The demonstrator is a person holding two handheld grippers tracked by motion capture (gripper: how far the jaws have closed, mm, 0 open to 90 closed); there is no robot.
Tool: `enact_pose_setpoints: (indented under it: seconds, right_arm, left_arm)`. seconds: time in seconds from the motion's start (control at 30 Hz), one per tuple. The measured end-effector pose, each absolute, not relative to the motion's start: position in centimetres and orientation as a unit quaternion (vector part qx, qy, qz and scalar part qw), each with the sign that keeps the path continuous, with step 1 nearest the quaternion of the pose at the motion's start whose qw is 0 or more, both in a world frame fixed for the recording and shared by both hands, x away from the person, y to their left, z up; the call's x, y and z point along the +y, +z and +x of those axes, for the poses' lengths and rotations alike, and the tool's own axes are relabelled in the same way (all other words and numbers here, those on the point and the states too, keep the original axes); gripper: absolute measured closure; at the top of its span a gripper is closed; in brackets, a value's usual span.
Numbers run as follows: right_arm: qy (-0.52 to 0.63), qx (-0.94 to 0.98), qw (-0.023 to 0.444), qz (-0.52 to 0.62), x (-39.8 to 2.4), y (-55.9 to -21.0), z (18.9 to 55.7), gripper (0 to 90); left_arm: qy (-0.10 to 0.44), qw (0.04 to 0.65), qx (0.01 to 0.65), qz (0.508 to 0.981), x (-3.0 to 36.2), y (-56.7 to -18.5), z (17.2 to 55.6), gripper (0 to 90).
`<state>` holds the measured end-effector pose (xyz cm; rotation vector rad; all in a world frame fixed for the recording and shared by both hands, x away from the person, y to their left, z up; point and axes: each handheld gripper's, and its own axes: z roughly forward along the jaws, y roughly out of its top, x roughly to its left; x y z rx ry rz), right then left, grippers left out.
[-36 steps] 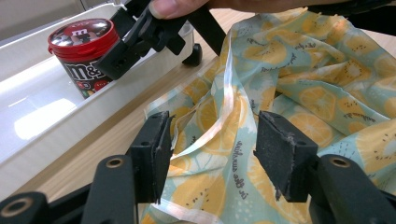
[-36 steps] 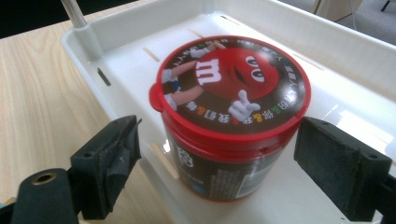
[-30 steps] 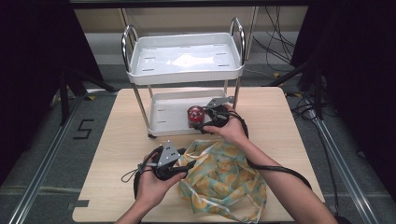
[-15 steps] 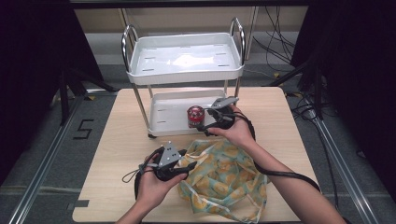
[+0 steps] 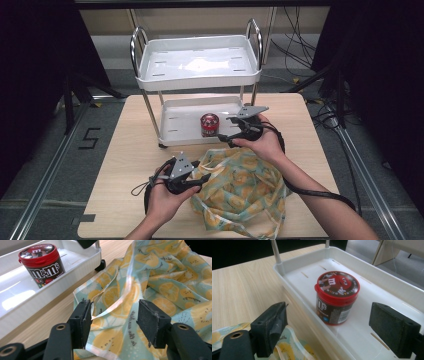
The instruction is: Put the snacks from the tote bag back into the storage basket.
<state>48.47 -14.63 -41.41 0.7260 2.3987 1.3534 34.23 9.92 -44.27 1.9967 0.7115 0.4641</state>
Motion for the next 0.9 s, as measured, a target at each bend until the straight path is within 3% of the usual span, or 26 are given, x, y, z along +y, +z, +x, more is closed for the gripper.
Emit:
enact_pose_setpoints:
  seconds: [0.9]
  right_arm:
    - [0.505, 0.812, 0.167, 0.241, -18.7, -39.9, 44.0, 16.1]
  left_arm:
    - [0.188, 0.461, 0.289, 0.818, 10.0, -44.4, 34.1, 44.1]
